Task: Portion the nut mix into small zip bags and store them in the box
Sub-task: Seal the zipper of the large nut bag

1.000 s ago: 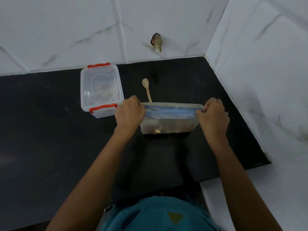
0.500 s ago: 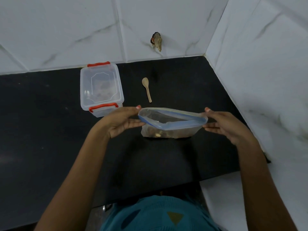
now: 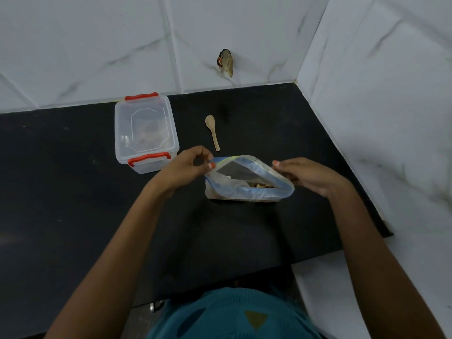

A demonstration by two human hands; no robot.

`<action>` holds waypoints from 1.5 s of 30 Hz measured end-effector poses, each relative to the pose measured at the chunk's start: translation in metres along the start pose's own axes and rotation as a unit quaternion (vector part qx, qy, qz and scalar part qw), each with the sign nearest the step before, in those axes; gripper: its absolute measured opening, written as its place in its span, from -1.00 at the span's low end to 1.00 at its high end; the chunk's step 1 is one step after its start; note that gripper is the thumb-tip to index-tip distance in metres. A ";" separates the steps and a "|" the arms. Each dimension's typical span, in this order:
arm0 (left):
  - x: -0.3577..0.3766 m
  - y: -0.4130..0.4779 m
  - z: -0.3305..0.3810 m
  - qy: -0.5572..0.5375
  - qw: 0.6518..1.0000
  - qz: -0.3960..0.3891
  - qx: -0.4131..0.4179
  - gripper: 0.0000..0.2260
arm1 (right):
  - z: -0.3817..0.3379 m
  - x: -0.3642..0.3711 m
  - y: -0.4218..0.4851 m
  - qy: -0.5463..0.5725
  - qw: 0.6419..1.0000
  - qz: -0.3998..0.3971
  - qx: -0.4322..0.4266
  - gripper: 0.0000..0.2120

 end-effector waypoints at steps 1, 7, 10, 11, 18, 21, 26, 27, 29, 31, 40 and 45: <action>0.001 0.001 0.000 0.008 1.000 0.004 -0.001 -0.92 | -0.006 0.003 0.003 -0.004 1.000 0.002 -0.013 -0.69; -0.004 0.008 0.001 -0.001 0.999 0.023 -0.036 -0.95 | -0.030 0.021 0.017 0.001 0.999 -0.023 -0.031 -0.54; 0.004 0.011 0.004 -0.061 0.997 -0.004 -0.053 -0.98 | -0.032 0.025 0.023 0.047 0.998 -0.037 -0.012 -0.59; 0.007 0.012 0.005 -0.066 0.996 -0.014 -0.055 -0.99 | -0.032 0.026 0.025 0.062 0.997 -0.039 -0.007 -0.60; 0.005 0.017 -0.006 -0.140 0.989 0.008 -0.041 -0.76 | -0.027 0.022 0.024 0.074 0.996 -0.051 0.002 -0.78; 0.000 0.018 -0.003 -0.062 0.996 0.058 0.011 -0.75 | -0.026 0.021 0.021 0.110 0.990 -0.091 -0.004 -0.78; -0.007 0.015 0.012 0.081 0.979 0.152 0.106 -0.84 | -0.032 0.012 0.013 0.080 0.991 -0.100 -0.047 -0.80; -0.008 0.014 0.012 0.089 0.976 0.165 0.113 -0.84 | -0.036 0.009 0.011 0.051 0.994 -0.071 -0.059 -0.79; -0.008 0.012 0.012 0.114 0.970 0.176 0.124 -0.87 | -0.043 0.001 0.009 -0.047 0.994 0.051 -0.088 -0.82; -0.004 0.010 0.013 0.152 0.963 0.178 0.132 -0.90 | -0.050 -0.007 0.006 -0.159 0.956 0.220 -0.112 -0.85; -0.001 0.010 0.005 0.179 0.958 0.210 0.081 -0.78 | -0.031 -0.007 0.004 -0.257 0.922 0.286 -0.052 -0.75; -0.005 0.014 -0.005 0.084 0.981 0.178 0.004 -0.71 | -0.009 -0.011 -0.006 -0.007 0.990 0.033 -0.135 -0.77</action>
Point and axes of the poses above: each hand's wrist, its own y-axis towards the middle knuckle, its own x-axis out of the palm, z = x × y, the point moved 5 cm from there along y, towards the middle knuckle, and after that the axes turned 14 degrees about -y, right-handed, at the moved point
